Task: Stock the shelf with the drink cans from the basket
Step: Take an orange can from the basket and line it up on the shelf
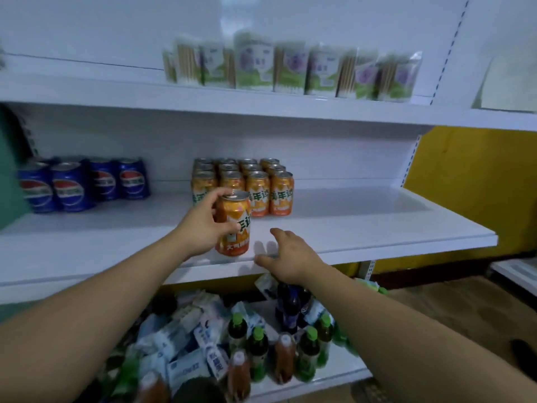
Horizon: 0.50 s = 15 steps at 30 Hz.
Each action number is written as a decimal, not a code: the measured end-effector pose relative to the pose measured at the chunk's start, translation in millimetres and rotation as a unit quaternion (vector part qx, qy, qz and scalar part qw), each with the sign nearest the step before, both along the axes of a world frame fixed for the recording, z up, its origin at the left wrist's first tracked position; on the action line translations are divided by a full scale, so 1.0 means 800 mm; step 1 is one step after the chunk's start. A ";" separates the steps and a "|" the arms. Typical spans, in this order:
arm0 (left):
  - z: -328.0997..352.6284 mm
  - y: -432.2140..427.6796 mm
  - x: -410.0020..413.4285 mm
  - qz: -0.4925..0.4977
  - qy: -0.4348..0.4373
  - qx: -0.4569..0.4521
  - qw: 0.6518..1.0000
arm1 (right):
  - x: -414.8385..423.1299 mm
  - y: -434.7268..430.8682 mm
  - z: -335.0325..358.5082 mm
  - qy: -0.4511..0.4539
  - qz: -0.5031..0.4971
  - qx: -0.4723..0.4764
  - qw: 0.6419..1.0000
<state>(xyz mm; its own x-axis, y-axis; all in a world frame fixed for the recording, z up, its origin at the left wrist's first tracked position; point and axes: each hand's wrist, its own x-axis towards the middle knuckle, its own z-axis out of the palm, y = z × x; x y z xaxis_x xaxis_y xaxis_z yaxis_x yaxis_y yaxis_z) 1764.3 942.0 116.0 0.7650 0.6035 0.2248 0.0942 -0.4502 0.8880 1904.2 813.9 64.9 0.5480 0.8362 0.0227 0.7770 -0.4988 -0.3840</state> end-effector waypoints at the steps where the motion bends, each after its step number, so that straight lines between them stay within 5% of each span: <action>1: -0.003 0.010 -0.008 0.014 0.005 0.002 1.000 | 0.002 0.011 -0.003 -0.014 0.004 -0.012 1.000; 9: -0.026 0.067 -0.026 0.068 0.015 -0.010 0.998 | 0.024 0.063 -0.032 -0.092 -0.001 -0.082 0.992; 15: -0.046 0.088 -0.017 0.102 0.076 0.117 0.985 | 0.024 0.066 -0.052 -0.133 -0.010 -0.054 0.990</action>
<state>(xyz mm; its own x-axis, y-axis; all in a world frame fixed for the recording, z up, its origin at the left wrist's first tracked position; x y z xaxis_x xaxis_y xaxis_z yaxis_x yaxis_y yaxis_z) 1750.6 1012.6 79.5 0.6689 0.6932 0.2686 0.3279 -0.5993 0.7303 1923.7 866.7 23.5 0.5513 0.8305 0.0794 0.8329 -0.5422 -0.1111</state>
